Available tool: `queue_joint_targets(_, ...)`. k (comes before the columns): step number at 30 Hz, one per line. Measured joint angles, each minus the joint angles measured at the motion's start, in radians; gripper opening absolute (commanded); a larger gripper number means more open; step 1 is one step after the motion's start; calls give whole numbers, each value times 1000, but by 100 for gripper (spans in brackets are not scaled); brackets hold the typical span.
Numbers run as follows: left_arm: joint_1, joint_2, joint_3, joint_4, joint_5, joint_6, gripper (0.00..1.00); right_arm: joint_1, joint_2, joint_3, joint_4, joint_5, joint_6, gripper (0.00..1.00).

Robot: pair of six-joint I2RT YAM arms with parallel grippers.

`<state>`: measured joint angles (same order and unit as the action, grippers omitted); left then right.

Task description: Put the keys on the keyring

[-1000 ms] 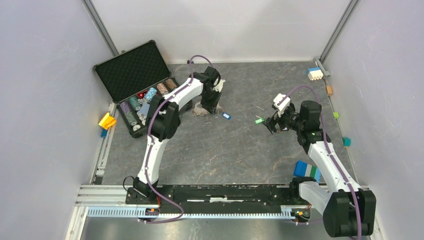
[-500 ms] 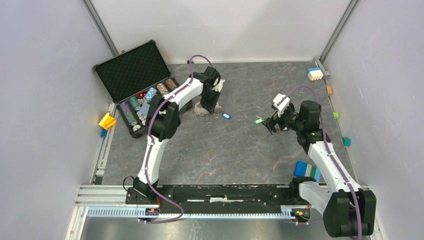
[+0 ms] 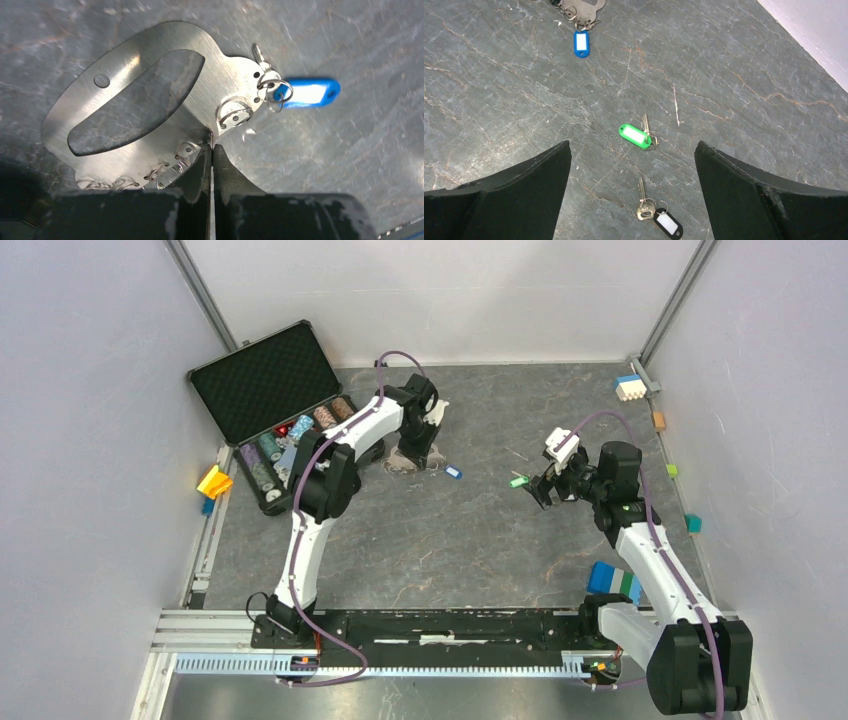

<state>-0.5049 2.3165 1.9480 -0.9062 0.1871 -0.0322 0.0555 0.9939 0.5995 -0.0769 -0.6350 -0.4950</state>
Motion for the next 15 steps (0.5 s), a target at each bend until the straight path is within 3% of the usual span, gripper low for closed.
queue_joint_targets(6, 2, -124, -117, -5, 119, 123, 2, 11, -5, 2, 0, -49, 31, 98)
queue_joint_targets(15, -35, -598, -282, 0, 320, 393, 2, 144, 53, 174, -13, -181, 79, 98)
